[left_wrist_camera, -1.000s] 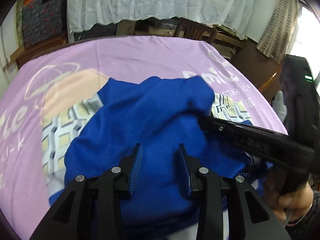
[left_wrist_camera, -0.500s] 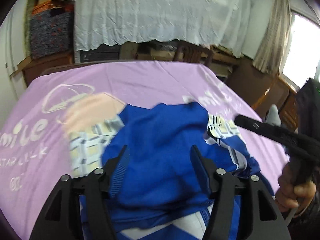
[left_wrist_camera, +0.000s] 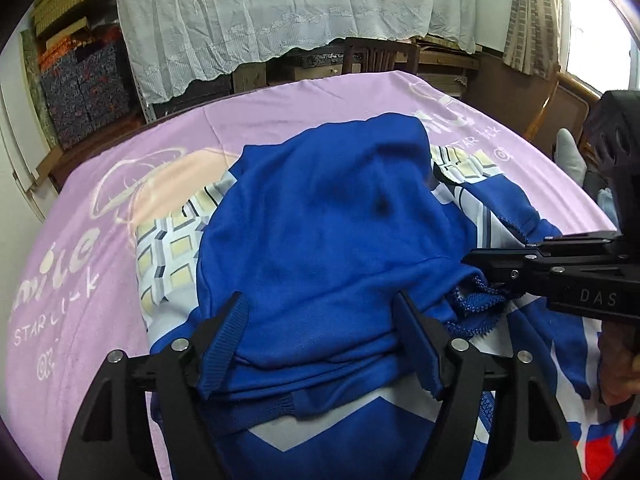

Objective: Fold large clothes
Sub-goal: 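Lay the hood flat on the folded body and open the left gripper, then move both grippers to the red-and-blue ribbed hem of the hoodie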

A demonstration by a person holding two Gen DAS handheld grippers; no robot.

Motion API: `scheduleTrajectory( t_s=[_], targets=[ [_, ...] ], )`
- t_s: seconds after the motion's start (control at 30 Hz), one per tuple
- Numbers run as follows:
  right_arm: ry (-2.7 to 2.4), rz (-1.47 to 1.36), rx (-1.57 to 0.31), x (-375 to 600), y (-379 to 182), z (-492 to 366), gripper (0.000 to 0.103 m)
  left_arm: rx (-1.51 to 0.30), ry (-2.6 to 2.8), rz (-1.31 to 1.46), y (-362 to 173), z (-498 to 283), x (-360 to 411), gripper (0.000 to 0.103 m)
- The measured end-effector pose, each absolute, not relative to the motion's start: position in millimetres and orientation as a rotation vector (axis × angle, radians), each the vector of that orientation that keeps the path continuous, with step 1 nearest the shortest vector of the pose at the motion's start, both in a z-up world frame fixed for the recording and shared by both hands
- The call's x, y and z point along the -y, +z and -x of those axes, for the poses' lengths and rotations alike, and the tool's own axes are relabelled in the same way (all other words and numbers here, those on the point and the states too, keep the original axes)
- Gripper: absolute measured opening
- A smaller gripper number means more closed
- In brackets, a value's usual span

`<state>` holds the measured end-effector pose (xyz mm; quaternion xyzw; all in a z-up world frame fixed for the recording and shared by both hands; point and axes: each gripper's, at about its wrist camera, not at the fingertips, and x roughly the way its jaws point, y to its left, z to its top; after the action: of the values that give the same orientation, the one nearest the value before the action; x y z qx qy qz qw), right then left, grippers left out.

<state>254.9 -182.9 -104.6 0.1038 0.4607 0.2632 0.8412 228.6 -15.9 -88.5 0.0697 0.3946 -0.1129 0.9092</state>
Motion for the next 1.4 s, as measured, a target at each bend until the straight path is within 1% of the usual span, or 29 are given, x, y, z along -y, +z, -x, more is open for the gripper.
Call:
scheduleTrajectory(
  t_s=[0.1,0.17,0.33,0.47,0.6,0.67,0.73,0.8,0.83,0.97,1.13,1.3,1.4],
  targets=[
    [0.556,-0.209,-0.964,184,-104,-253,0.003,-0.814,-0.236,-0.137,-88,-228,15,0.076],
    [0.556,-0.196,-0.950,183,-99,-248,0.006,-0.809,-0.249,-0.119,-83,-225,11,0.076],
    [0.590,-0.307,-0.849,214,-72,-225,0.011,-0.773,-0.365,0.080,-54,-201,-14,0.076],
    [0.617,-0.301,-0.835,228,-64,-194,0.017,-0.827,-0.483,0.137,-58,-177,-16,0.076],
    [0.635,-0.299,-0.906,228,-75,-174,0.022,-0.943,-0.529,0.115,-78,-166,-2,0.076],
    [0.632,-0.301,-0.947,228,-83,-168,0.026,-1.002,-0.518,0.104,-90,-167,0,0.076],
    [0.616,-0.289,-0.981,227,-90,-164,0.039,-0.995,-0.507,0.083,-88,-164,0,0.079],
    [0.602,-0.297,-1.027,229,-97,-163,0.048,-0.986,-0.498,0.058,-89,-158,0,0.079],
    [0.617,-0.330,-1.046,233,-99,-164,0.050,-0.983,-0.487,0.041,-89,-155,1,0.080],
    [0.635,-0.365,-1.062,247,-99,-157,0.051,-0.970,-0.450,0.022,-87,-137,-9,0.081],
    [0.581,-0.425,-0.952,292,-80,-137,0.052,-0.929,-0.398,0.081,-71,-126,-48,0.081],
    [0.528,-0.477,-0.953,322,-82,-143,0.053,-0.954,-0.388,0.230,-76,-140,-85,0.081],
    [0.505,-0.482,-0.971,327,-88,-150,0.053,-0.980,-0.398,0.290,-84,-149,-90,0.080]
  ],
)
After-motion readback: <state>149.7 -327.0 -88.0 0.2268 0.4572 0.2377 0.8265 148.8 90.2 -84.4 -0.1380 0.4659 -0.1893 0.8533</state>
